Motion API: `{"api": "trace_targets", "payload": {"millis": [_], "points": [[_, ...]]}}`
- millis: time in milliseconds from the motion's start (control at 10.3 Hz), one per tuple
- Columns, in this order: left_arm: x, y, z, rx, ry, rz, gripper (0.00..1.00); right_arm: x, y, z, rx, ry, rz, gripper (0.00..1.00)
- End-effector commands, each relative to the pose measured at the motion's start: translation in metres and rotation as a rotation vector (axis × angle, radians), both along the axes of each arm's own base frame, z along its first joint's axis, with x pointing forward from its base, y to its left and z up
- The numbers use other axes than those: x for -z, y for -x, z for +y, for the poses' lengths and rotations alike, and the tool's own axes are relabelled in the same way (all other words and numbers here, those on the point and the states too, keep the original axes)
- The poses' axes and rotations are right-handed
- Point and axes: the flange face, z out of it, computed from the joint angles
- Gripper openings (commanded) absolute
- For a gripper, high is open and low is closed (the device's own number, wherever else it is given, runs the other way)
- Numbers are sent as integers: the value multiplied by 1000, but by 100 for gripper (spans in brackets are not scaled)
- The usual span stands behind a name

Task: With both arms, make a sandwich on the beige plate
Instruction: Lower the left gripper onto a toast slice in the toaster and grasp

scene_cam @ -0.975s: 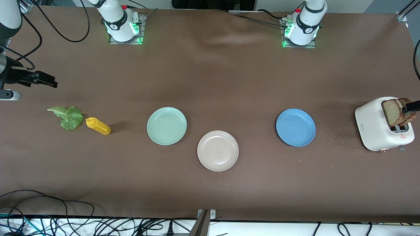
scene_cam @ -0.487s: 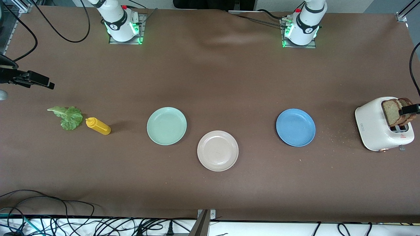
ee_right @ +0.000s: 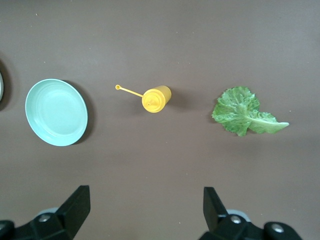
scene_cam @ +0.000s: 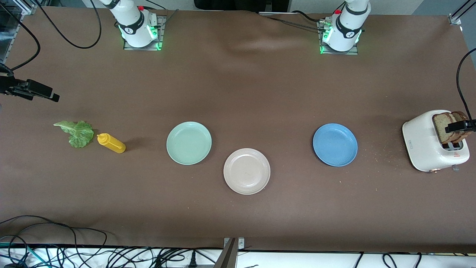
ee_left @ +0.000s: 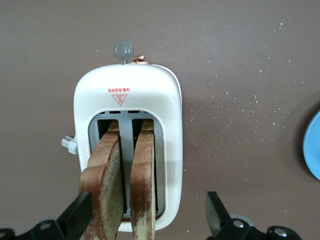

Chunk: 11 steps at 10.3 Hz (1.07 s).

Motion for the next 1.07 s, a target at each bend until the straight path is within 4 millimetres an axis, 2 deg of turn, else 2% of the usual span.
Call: {"api": "trace_targets", "payload": {"millis": [0,292,585,780,877,975], "points": [[-1,14,-6,15,-9,-9,100,-6,-2,0,25,-18,-4,100],[0,16,-10,10,-4,-6,100,-3,-4,1,17,-3,-4,100],[10,24,-15,14,-6,-13,100,0,-6,0,9,-4,-1,100],[25,28,-18,21,-8,-27,100,-1,-6,0,-2,-3,4,100],[31,31,-18,22,-8,-30,95,0,-5,-1,-3,-2,7,100],[36,34,-14,14,-7,-30,82,1,-3,-1,-11,-6,24,100]]}}
